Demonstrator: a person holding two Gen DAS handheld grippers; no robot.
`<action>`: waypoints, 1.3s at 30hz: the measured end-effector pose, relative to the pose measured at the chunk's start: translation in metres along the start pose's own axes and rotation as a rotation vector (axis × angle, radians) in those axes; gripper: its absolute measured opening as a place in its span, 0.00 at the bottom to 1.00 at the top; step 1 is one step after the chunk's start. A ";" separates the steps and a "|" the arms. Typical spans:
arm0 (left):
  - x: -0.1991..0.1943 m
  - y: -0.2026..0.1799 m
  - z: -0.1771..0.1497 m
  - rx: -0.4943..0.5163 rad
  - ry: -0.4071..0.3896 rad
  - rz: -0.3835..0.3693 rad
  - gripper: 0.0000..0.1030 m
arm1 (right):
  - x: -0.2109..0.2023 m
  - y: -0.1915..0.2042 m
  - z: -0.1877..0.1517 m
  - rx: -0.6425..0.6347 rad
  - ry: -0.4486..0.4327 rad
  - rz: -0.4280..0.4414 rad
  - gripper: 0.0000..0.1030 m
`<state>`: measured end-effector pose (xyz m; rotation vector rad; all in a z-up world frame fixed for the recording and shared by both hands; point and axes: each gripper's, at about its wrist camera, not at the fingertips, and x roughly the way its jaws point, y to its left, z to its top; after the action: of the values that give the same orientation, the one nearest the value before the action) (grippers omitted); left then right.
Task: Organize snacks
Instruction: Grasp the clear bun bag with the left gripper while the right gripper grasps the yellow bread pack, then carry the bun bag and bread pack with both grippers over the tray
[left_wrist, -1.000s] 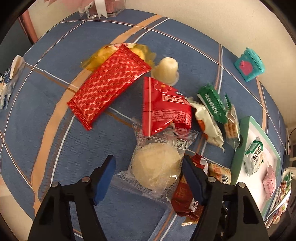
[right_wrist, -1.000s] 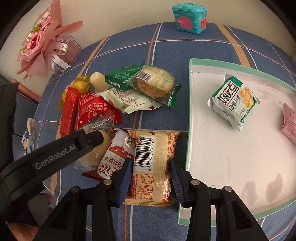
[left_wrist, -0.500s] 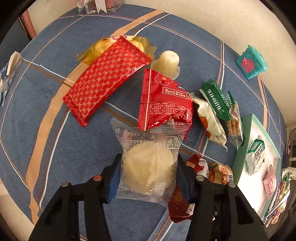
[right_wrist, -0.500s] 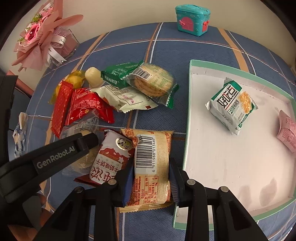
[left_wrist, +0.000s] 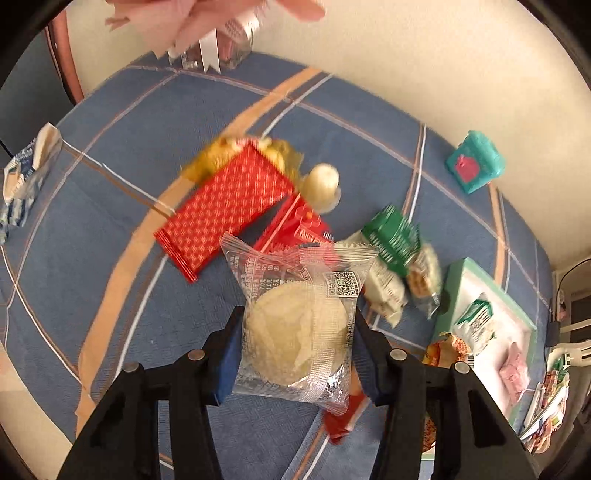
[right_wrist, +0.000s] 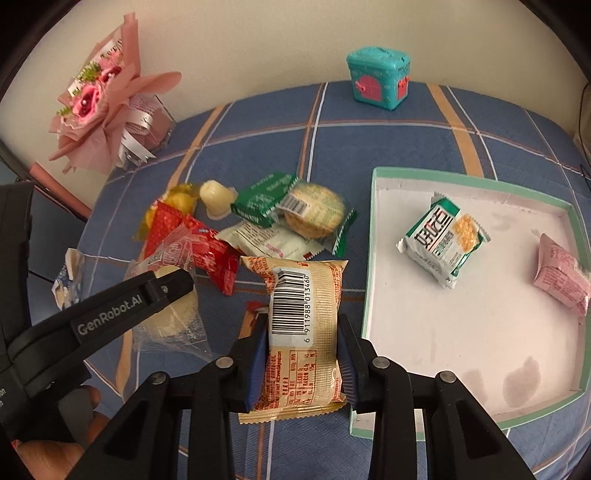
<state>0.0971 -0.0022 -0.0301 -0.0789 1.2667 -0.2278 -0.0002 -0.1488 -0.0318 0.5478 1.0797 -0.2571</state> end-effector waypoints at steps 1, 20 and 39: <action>-0.007 -0.001 0.000 -0.001 -0.015 -0.007 0.53 | -0.006 0.000 0.001 0.000 -0.014 0.005 0.36; -0.043 -0.054 -0.017 0.117 -0.059 -0.064 0.53 | -0.038 -0.057 0.004 0.117 -0.046 -0.056 0.36; -0.035 -0.182 -0.084 0.420 0.017 -0.153 0.53 | -0.091 -0.180 -0.002 0.344 -0.138 -0.155 0.36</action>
<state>-0.0155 -0.1664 0.0114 0.1874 1.2077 -0.6227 -0.1255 -0.3047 -0.0046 0.7425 0.9492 -0.6163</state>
